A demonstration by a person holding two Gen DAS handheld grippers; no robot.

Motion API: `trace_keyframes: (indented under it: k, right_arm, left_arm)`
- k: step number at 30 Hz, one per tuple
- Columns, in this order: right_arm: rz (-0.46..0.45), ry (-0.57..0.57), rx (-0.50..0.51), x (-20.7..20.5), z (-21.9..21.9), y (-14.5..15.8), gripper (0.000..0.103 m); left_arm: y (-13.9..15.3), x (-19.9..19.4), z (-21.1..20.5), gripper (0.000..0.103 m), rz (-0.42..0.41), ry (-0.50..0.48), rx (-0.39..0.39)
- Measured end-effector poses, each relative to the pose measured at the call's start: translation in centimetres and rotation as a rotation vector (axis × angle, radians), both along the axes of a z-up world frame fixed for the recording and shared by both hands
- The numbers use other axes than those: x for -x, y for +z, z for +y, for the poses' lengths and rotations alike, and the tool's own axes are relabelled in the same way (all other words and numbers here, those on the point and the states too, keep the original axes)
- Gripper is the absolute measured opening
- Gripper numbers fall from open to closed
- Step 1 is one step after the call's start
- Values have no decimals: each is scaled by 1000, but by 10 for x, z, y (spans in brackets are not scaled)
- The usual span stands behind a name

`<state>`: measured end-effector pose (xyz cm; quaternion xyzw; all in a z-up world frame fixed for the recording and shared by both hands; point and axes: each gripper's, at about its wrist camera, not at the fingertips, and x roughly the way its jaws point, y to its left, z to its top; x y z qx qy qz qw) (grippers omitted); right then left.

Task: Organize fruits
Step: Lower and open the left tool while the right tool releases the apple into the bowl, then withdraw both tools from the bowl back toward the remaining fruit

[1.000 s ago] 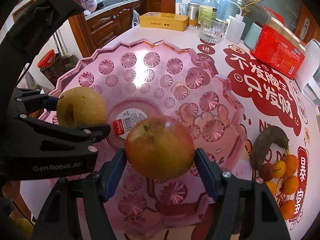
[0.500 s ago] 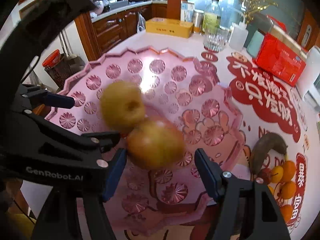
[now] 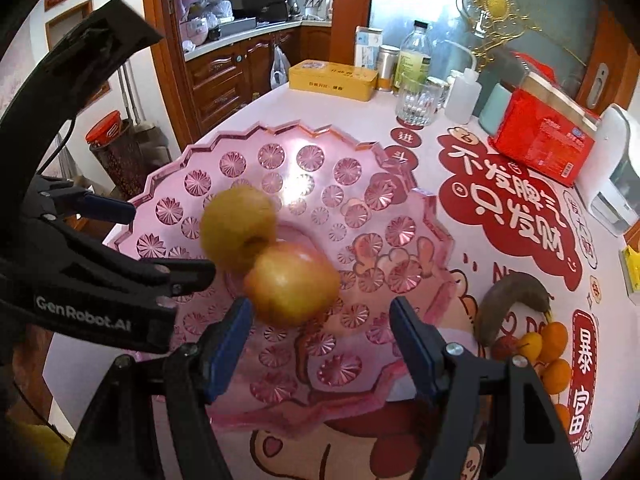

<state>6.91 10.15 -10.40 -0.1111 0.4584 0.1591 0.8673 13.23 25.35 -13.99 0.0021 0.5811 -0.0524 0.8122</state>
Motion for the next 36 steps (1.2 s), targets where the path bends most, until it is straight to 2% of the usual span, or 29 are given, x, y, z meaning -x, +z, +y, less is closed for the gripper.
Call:
trace_keyframes:
  k: [7, 20, 24, 29, 36]
  right_arm:
    - [-25, -55, -25, 14, -20, 14, 71]
    - [-92, -163, -35, 52, -73, 42, 71]
    - [-113, -211, -37, 62, -102, 53, 71]
    - [-139, -279, -34, 69, -146, 69, 71]
    - [-158, -339, -40, 71, -210, 84, 71]
  left_arm:
    - [30, 22, -11, 101, -115, -43, -17]
    - [70, 54, -72, 101, -170, -159, 12]
    - [81, 62, -93, 101, -172, -175, 49]
    - [92, 70, -123, 101, -189, -188, 60]
    - [97, 74, -161, 101, -185, -146, 77]
